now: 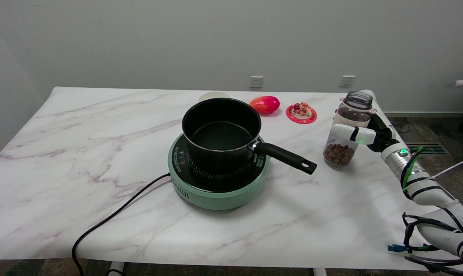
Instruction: Pick up the bottle.
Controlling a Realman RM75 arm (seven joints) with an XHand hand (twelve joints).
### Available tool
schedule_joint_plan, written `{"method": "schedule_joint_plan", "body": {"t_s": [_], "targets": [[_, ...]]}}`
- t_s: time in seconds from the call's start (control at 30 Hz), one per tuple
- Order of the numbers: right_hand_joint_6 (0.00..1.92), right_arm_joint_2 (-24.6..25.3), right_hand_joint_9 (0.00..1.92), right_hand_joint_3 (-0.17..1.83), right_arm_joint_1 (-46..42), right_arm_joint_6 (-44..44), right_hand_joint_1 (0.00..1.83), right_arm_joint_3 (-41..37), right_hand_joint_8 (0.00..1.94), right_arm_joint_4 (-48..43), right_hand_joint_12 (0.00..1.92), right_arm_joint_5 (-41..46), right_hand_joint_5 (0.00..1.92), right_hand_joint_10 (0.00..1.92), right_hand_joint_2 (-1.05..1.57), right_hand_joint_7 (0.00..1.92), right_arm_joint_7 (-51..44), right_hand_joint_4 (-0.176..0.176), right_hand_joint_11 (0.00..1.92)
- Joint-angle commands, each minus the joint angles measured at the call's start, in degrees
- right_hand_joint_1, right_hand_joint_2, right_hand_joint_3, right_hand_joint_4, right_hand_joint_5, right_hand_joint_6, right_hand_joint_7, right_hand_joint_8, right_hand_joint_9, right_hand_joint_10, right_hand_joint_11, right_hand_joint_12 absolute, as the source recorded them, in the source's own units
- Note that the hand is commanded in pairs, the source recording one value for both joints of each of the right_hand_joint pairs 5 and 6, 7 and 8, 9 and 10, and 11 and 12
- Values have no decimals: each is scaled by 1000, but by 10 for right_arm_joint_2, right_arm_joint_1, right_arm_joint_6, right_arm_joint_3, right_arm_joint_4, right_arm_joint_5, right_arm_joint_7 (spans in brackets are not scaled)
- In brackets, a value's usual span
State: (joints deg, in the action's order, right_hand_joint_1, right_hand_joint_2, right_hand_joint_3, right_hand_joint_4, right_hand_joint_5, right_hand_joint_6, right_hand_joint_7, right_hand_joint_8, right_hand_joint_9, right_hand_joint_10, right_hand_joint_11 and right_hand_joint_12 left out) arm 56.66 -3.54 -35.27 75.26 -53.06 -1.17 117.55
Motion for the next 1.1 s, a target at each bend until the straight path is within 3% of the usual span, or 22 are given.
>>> {"method": "schedule_joint_plan", "body": {"t_s": [0.03, 0.63, 1.1], "targets": [[1778, -6, 1519, 307, 1, 4, 1280, -5, 1797, -24, 1293, 0, 1778, 1519, 1477, 1797, 0, 0, 1293], [1895, -37, 1507, 301, 66, 38, 1273, -25, 1830, -76, 1294, -116, 1895, 1507, 1488, 1830, -1, 0, 1294], [1851, -73, 1462, 339, 185, 52, 1349, 57, 1804, -92, 1262, -198, 1851, 1462, 1356, 1804, -1, 0, 1262]]}}
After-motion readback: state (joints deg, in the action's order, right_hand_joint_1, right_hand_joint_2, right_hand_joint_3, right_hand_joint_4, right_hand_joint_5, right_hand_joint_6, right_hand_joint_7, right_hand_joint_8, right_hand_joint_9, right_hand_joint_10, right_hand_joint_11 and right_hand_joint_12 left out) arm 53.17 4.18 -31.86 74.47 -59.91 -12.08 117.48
